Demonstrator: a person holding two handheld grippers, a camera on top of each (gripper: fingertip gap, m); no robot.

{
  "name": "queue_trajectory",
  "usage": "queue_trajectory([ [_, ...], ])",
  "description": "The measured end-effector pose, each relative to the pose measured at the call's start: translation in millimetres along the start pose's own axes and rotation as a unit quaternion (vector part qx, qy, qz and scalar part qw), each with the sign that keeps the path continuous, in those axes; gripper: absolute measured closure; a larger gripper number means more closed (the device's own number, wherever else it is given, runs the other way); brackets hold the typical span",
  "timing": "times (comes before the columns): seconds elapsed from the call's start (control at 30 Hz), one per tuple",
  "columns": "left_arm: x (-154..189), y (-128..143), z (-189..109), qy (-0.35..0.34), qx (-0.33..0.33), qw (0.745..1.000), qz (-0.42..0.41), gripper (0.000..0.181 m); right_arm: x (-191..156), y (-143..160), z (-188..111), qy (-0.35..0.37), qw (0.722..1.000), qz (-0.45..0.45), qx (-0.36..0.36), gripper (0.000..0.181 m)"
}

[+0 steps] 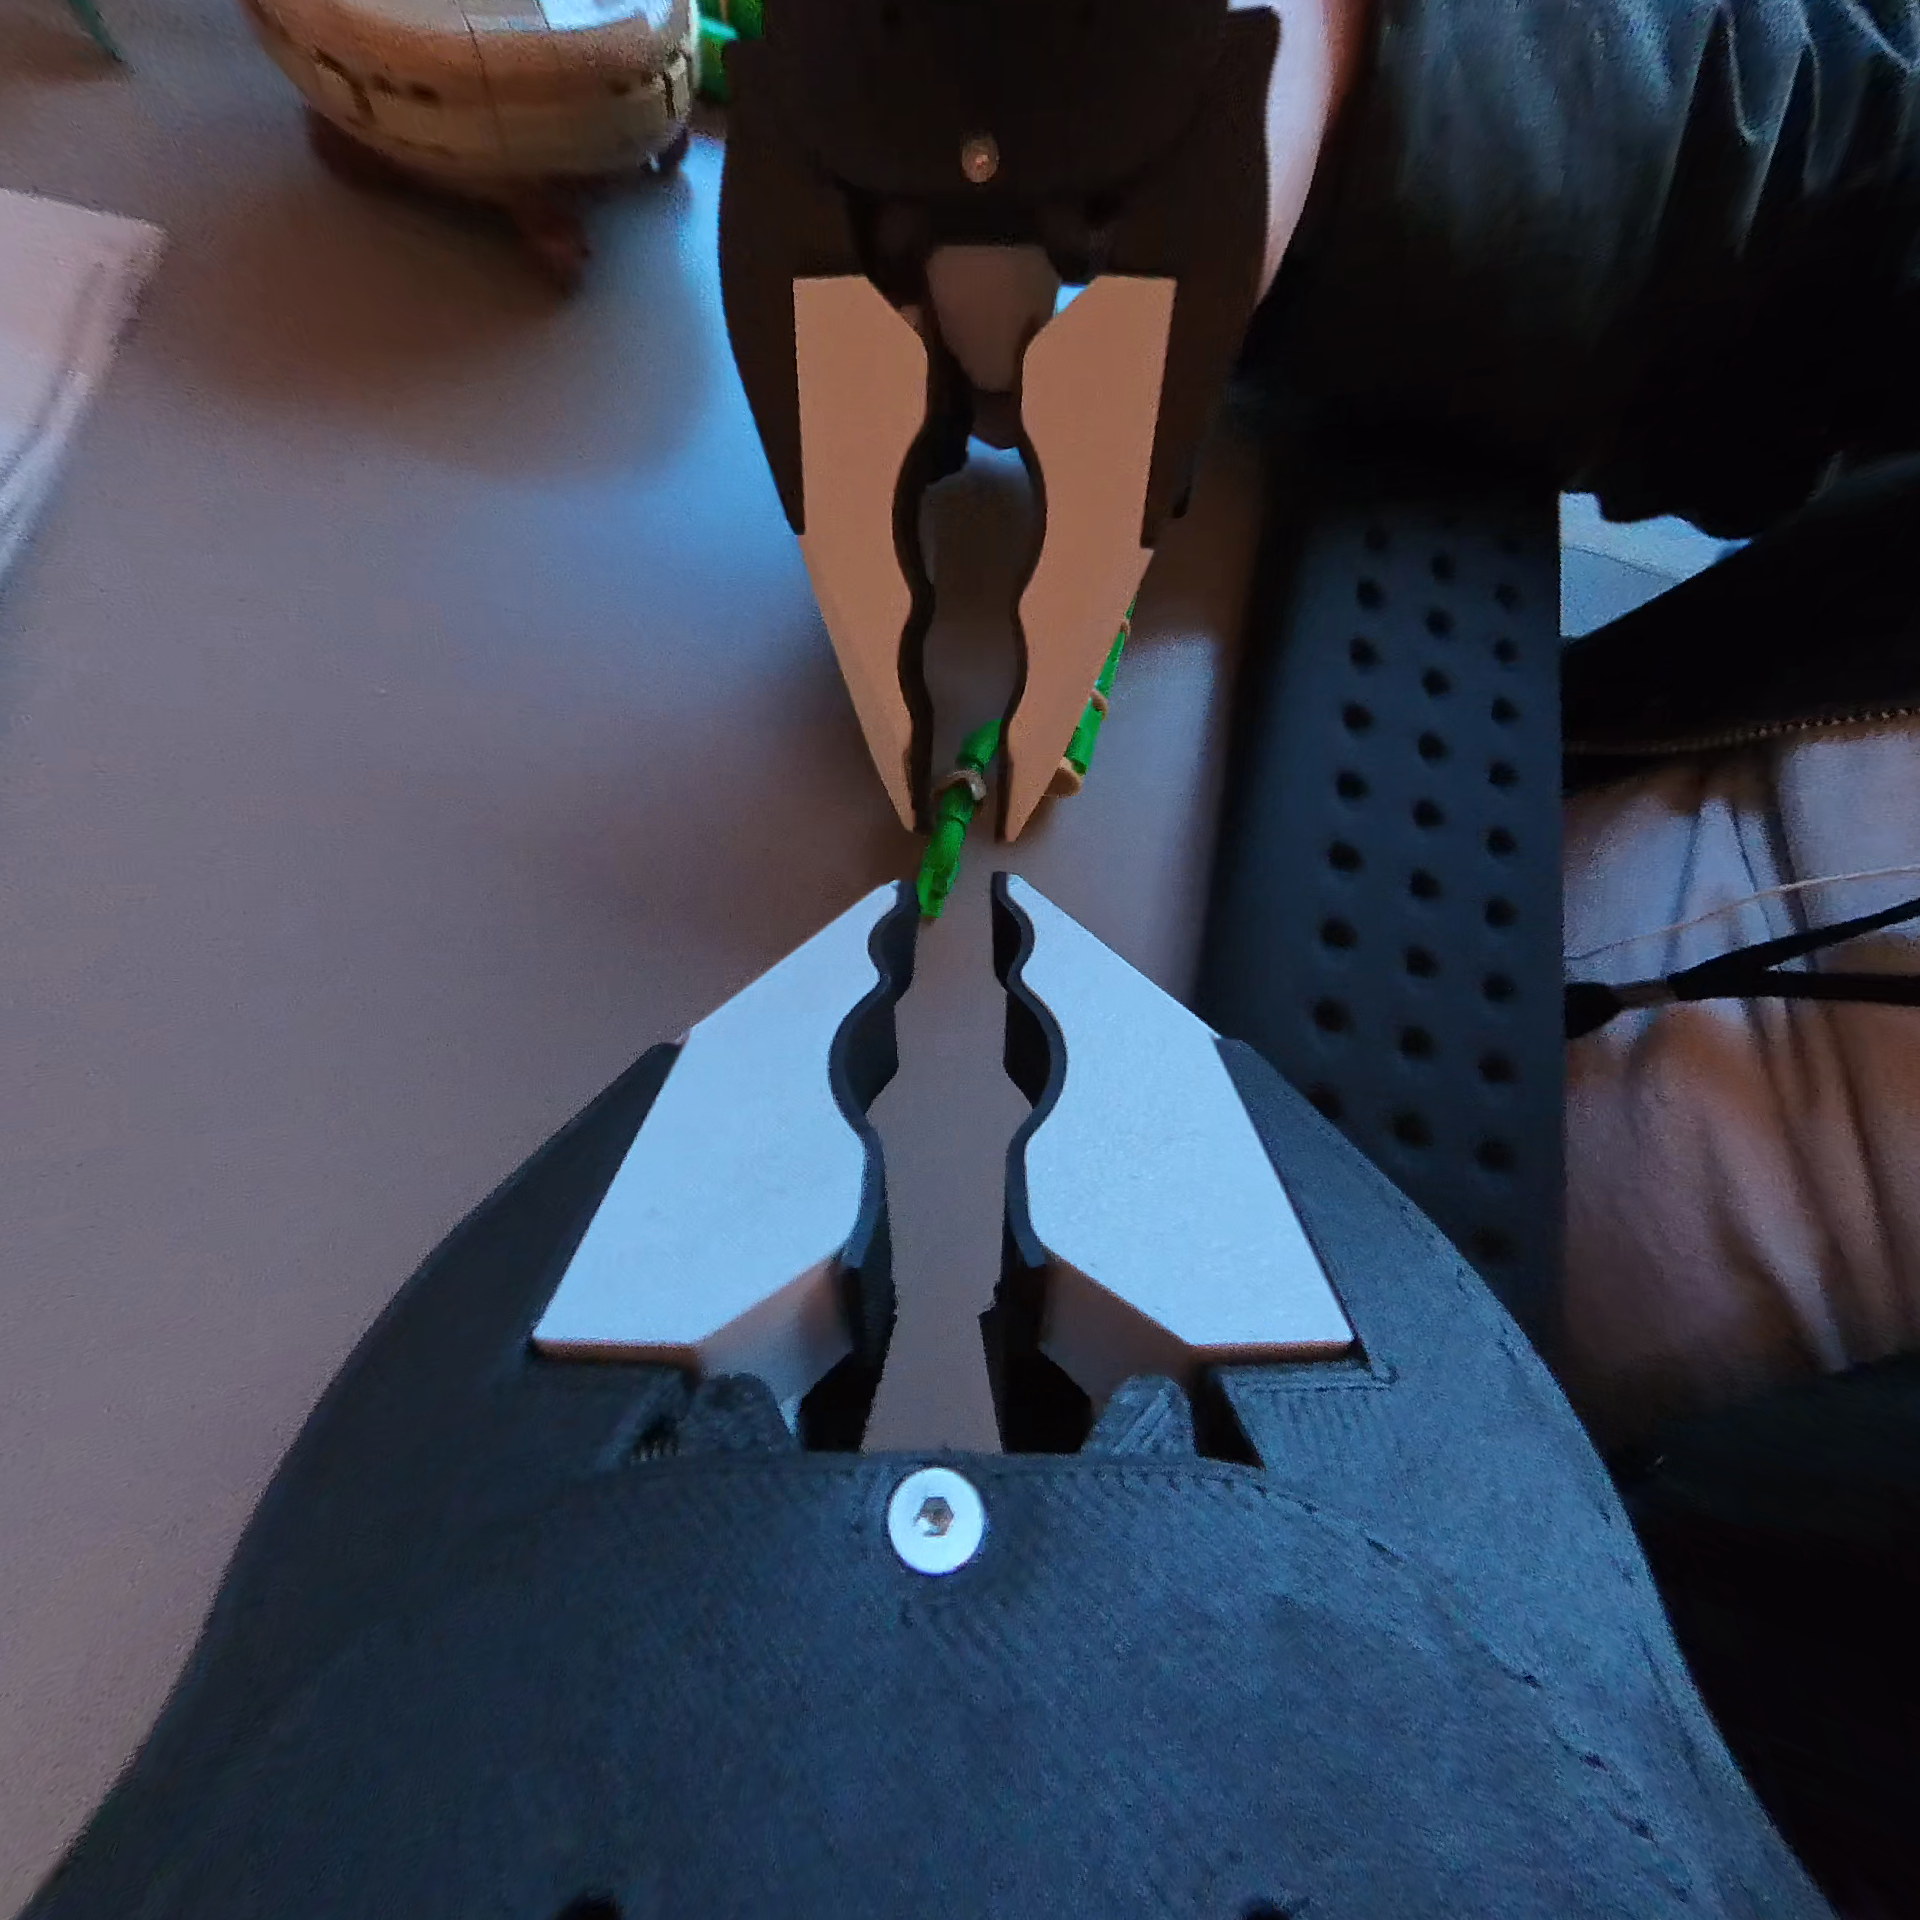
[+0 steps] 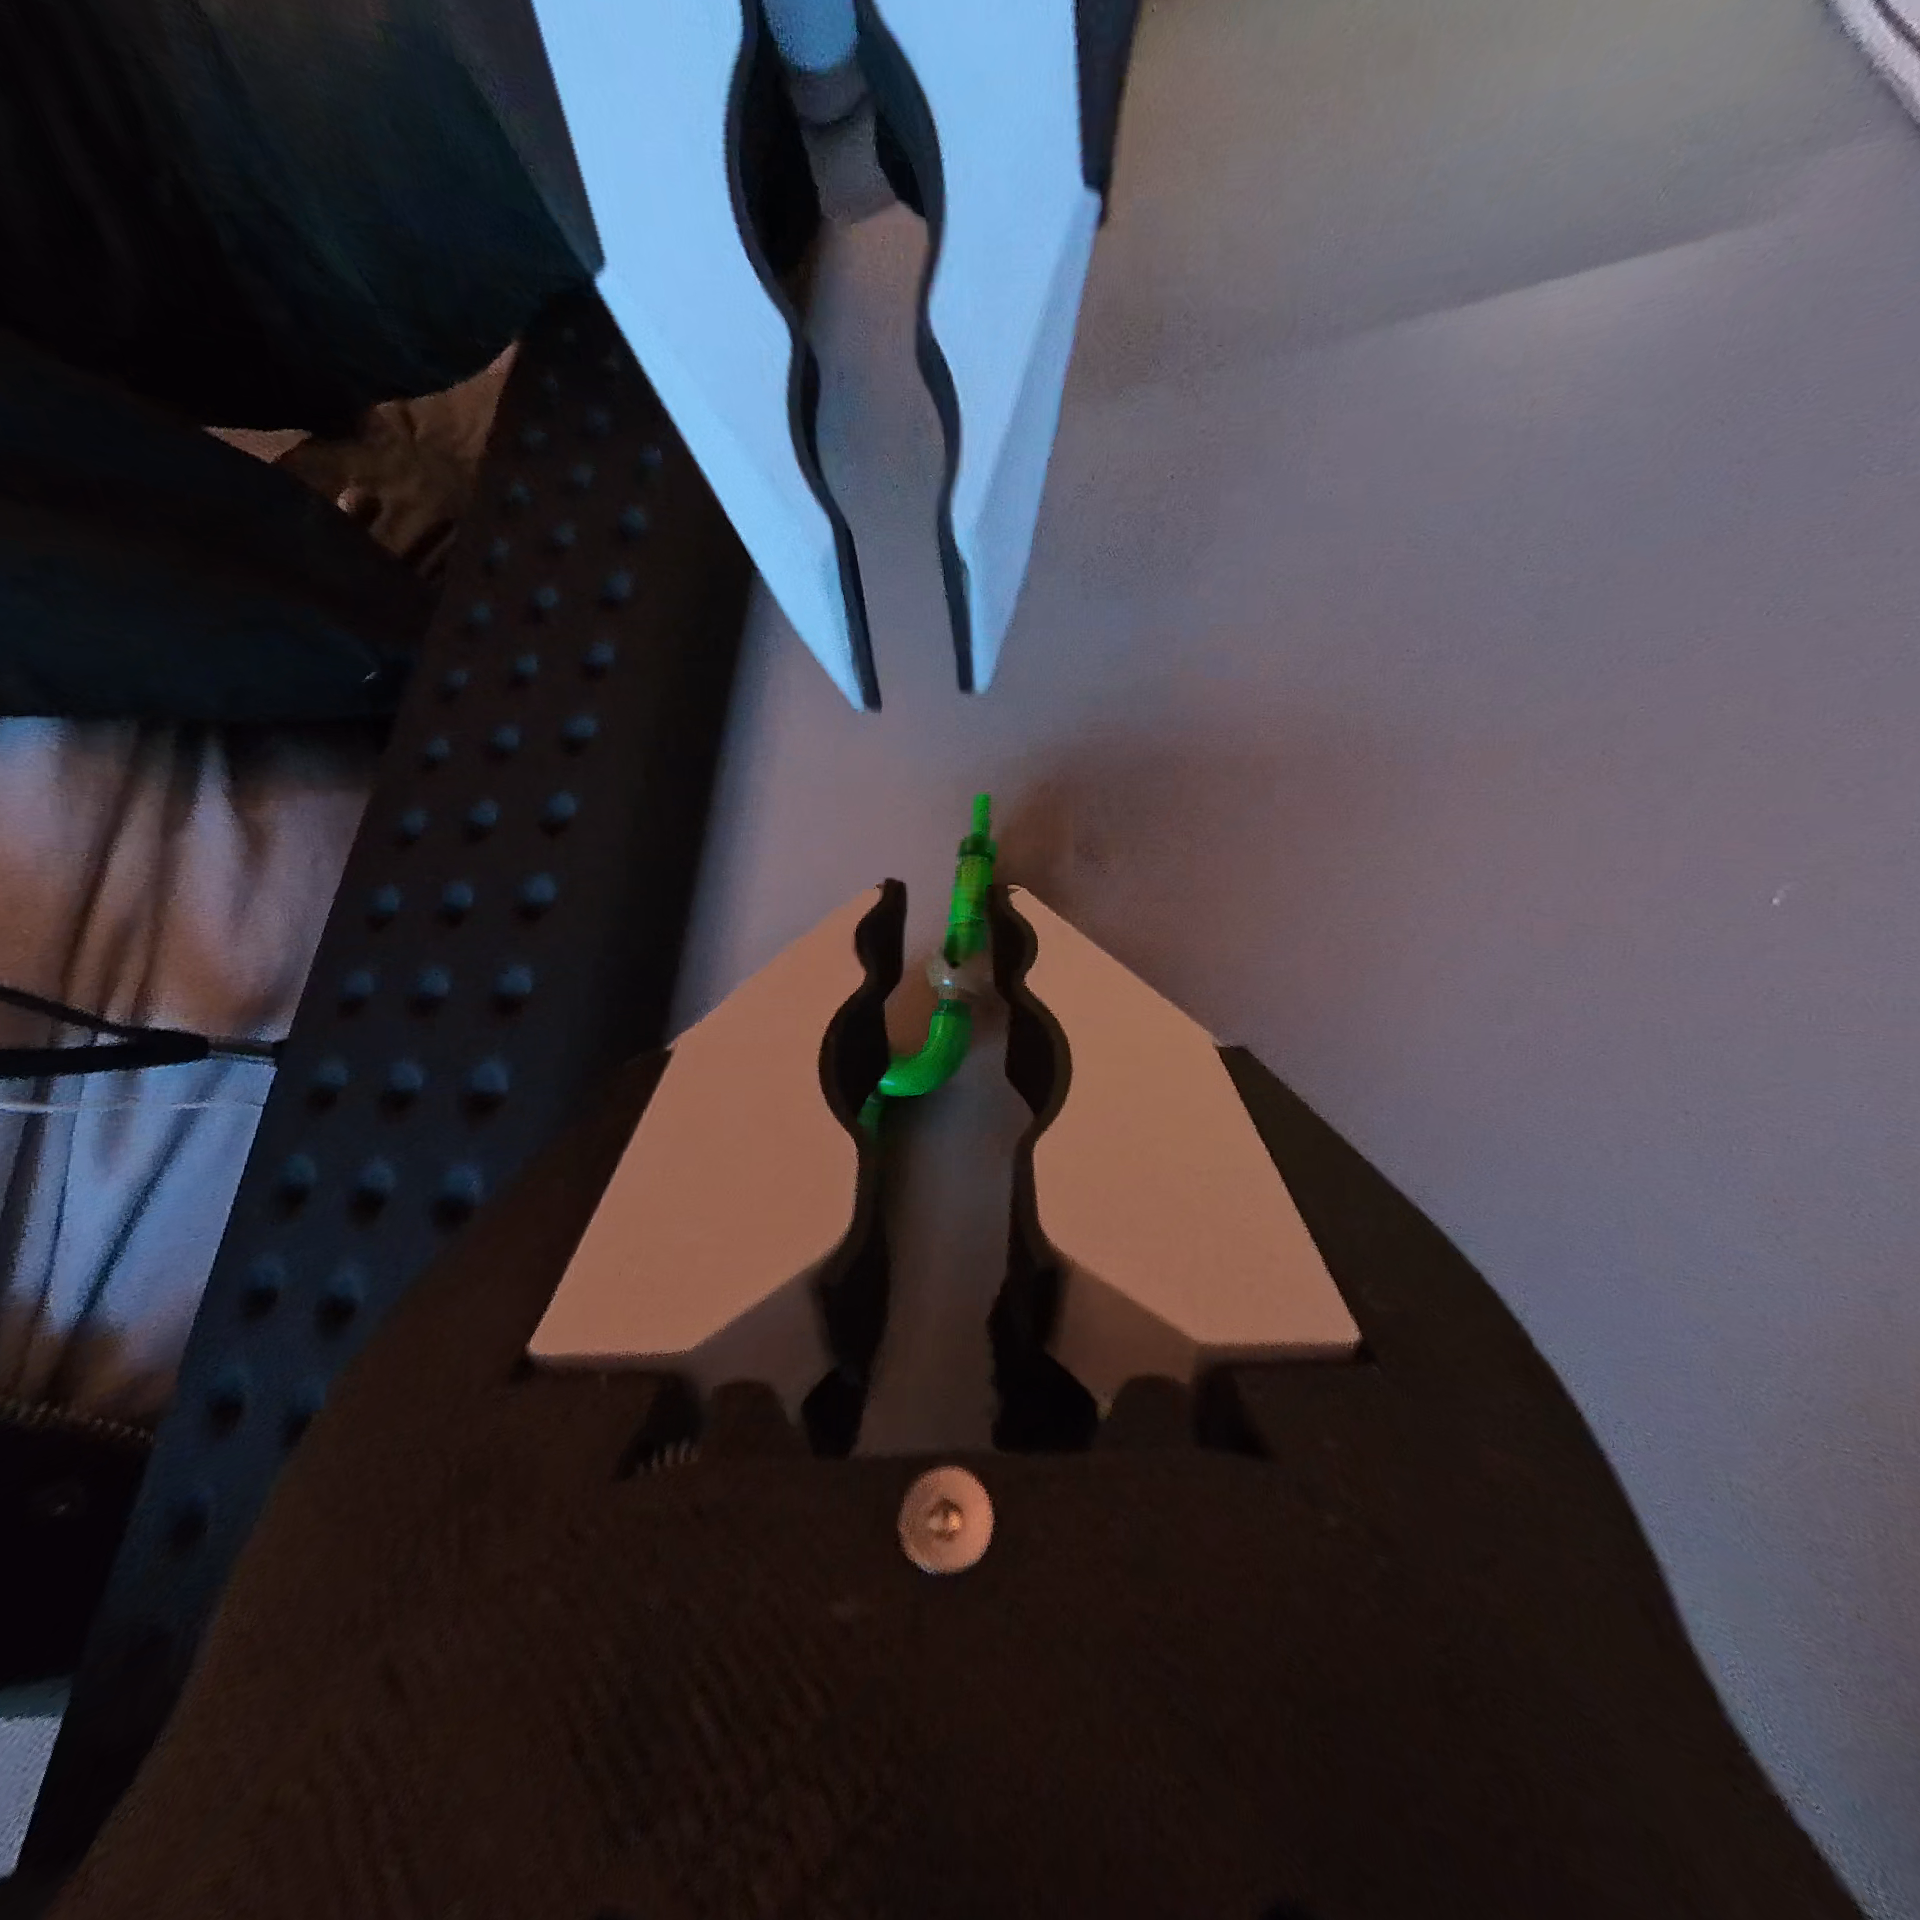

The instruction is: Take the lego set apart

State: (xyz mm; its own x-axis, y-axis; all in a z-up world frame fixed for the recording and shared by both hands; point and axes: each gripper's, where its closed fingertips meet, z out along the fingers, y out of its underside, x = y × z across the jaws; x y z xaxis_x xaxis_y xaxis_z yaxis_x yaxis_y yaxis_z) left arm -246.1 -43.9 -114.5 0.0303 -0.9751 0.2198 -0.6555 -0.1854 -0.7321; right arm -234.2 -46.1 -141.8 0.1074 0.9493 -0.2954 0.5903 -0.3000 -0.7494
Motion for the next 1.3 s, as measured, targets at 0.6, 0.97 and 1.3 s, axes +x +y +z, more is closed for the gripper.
queue_trajectory([
  [0.6, -1, 15, 32, 0.038, -0.008, 0.997, 0.071, 0.175, 0, 7, 7, -0.033, 0.999, 0.015, -0.016, 0.173],
  [0.97, 4, -10, 2, 0.123, 0.115, 0.985, -0.041, 0.161, -4, -23, -17, -0.150, 0.974, 0.130, 0.105, 0.174],
  [1.3, -7, -18, -4, 0.110, 0.147, 0.981, -0.060, 0.167, -1, -27, -16, -0.167, 0.966, 0.155, 0.119, 0.174],
])
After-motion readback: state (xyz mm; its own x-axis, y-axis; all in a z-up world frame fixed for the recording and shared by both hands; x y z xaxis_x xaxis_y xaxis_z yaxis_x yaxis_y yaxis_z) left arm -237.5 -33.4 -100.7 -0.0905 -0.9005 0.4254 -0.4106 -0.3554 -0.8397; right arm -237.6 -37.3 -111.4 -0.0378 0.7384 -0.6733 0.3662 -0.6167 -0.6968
